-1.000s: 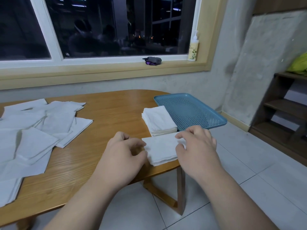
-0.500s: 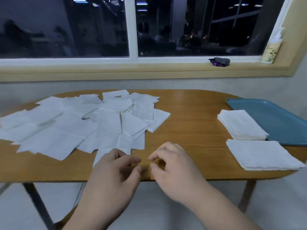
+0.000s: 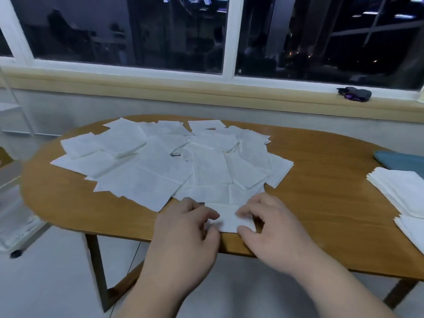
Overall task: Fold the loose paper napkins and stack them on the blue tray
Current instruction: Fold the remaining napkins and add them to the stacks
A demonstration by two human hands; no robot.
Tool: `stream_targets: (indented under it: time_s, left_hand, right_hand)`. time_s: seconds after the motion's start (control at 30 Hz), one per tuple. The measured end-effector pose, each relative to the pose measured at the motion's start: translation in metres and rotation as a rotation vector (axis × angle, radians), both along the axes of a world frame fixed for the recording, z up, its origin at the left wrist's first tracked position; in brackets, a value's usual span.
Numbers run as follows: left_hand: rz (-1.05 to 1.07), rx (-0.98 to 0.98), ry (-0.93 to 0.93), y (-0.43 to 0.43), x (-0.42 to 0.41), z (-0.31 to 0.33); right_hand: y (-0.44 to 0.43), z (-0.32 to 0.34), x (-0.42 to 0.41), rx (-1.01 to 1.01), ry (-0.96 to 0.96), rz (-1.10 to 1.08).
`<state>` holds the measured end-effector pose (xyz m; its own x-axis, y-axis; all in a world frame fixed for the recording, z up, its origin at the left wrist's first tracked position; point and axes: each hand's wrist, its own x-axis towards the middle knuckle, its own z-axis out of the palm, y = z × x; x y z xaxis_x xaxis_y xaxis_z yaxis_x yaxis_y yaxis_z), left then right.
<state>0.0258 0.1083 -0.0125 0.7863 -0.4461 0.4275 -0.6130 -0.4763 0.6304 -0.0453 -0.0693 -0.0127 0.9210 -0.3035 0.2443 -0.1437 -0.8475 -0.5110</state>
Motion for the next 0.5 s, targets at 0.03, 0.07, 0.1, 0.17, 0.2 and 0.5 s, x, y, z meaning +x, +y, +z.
stream_targets:
  time_s: [0.03, 0.07, 0.1, 0.17, 0.2, 0.5]
  left_hand:
    - [0.008, 0.005, 0.002, 0.0031, 0.0031, -0.0013]
    - [0.013, 0.013, 0.008, 0.0055, 0.0057, -0.0029]
    - [0.014, 0.017, 0.014, 0.0072, 0.0073, -0.0041]
    - [0.009, 0.015, 0.026, 0.0086, 0.0083, -0.0053]
    - [0.005, 0.02, 0.027, 0.0084, 0.0079, -0.0052]
    - [0.016, 0.052, 0.061, 0.0037, 0.0057, -0.0057]
  right_hand:
    - [0.0008, -0.0023, -0.0014, -0.032, 0.001, 0.021]
    - [0.0002, -0.0035, -0.0023, -0.046, -0.004, 0.033]
    - [-0.0008, -0.0037, -0.0031, -0.045, -0.01, 0.037]
    - [-0.0022, -0.0036, -0.003, -0.034, -0.01, 0.032]
    - [-0.0021, -0.0037, -0.0026, -0.033, -0.005, 0.024]
    - [-0.0005, -0.0015, -0.0035, 0.071, -0.035, -0.03]
